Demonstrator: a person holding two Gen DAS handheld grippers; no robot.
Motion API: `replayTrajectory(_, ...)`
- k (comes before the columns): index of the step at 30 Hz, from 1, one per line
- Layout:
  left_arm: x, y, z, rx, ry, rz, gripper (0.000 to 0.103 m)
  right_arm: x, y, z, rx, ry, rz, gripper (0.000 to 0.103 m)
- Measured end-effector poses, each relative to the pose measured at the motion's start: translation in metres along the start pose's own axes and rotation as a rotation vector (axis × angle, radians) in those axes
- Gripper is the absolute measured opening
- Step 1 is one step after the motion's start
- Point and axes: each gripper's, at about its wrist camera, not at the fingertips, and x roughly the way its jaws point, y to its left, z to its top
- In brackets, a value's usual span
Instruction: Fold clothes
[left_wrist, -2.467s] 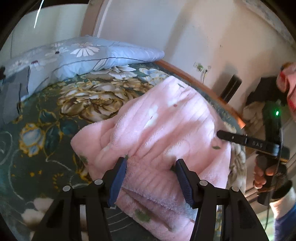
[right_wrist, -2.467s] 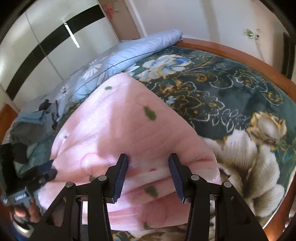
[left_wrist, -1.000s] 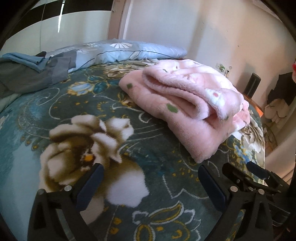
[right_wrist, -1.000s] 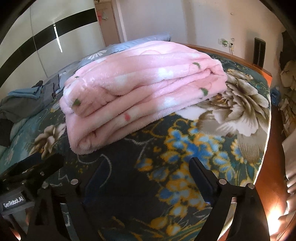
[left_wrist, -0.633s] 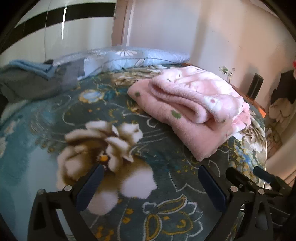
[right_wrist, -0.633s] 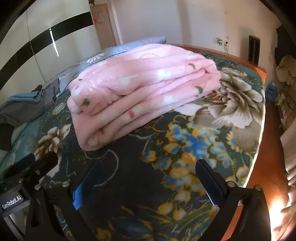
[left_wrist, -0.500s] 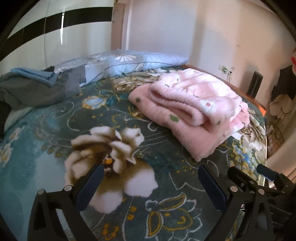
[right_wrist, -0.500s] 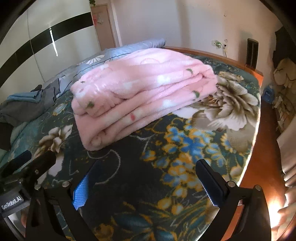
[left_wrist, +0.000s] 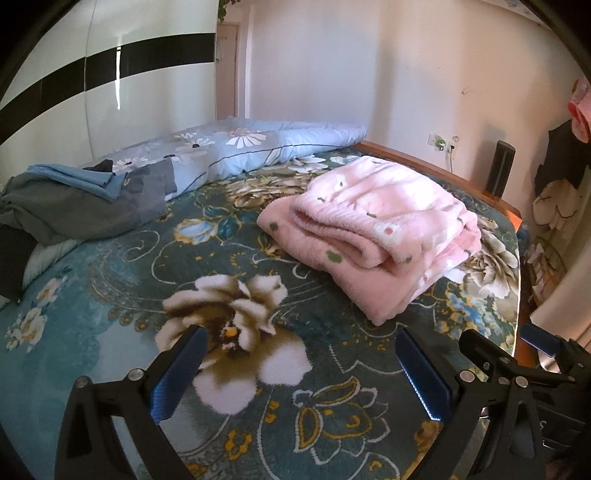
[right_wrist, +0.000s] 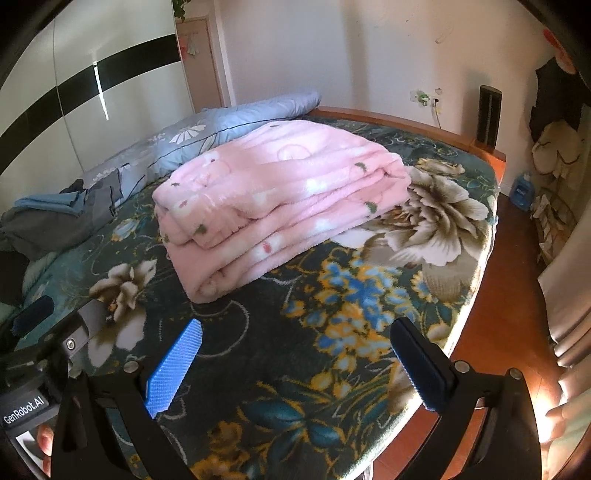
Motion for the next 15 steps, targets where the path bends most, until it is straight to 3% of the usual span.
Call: replayTrajectory(15, -0.024, -0.001, -0.001, 0.008, -0.029, 0.002, 0.103, -0.023, 0.002, -0.003, 0.011, -0.013, -0.005, 0.102)
